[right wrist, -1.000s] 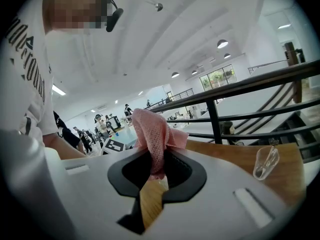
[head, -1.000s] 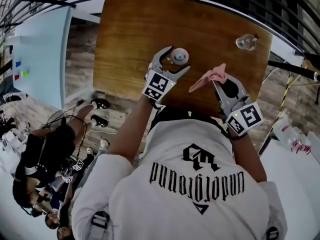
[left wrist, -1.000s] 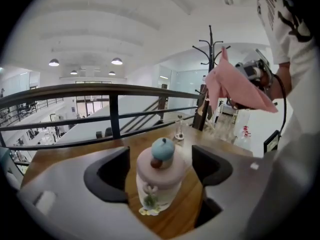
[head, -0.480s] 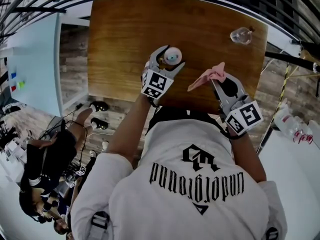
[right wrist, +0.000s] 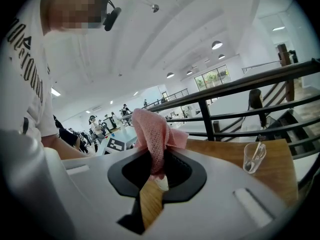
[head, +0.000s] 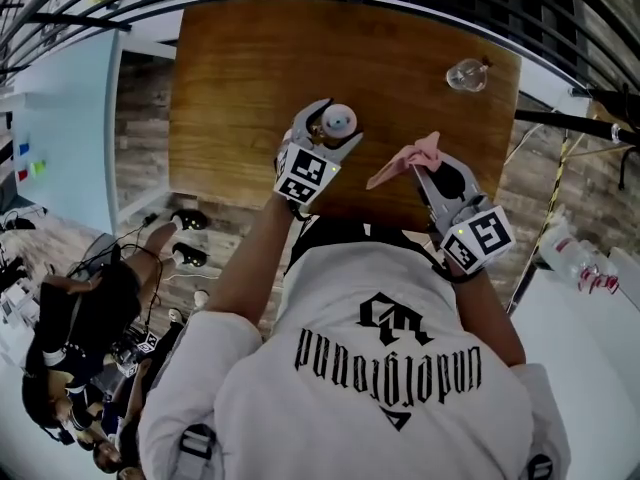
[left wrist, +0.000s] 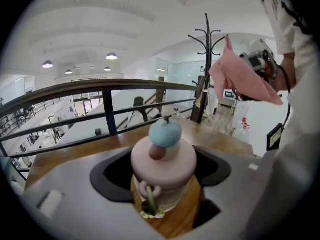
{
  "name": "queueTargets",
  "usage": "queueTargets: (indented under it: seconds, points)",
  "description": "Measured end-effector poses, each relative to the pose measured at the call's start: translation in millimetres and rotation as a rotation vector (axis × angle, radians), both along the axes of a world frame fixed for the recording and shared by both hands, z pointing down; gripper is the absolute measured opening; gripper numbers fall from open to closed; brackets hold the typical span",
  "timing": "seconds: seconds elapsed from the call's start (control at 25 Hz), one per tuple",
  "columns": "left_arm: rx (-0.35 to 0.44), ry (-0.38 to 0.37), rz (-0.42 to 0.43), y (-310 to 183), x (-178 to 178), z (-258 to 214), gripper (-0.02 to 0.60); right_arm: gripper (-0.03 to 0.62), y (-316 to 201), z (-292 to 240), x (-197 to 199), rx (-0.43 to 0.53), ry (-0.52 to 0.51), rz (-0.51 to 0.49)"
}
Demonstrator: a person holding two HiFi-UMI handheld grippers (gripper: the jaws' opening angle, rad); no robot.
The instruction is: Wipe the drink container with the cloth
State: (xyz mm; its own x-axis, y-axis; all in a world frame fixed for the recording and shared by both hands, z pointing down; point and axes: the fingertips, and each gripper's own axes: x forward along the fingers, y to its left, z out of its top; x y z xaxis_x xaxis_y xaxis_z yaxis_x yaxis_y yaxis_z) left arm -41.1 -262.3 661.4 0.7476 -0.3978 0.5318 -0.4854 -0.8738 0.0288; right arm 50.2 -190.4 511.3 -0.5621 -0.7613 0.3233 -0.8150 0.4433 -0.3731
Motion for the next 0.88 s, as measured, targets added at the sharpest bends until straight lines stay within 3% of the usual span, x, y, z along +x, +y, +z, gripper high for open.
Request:
queueTargets:
  seconds: [0.28,0.6,0.88]
  points:
    - [-0.036,0.069,-0.005,15,24,-59,0.39,0.048,11,-18,11,0.056,-0.011,-0.039]
    - [0.008,0.096,0.061,35,40,-164,0.39,0.048,12,-47,3,0.138,-0.014,-0.107]
    - [0.008,0.171,0.011,38,48,-253,0.39,0.048,14,-98,0,0.27,-0.005,-0.203]
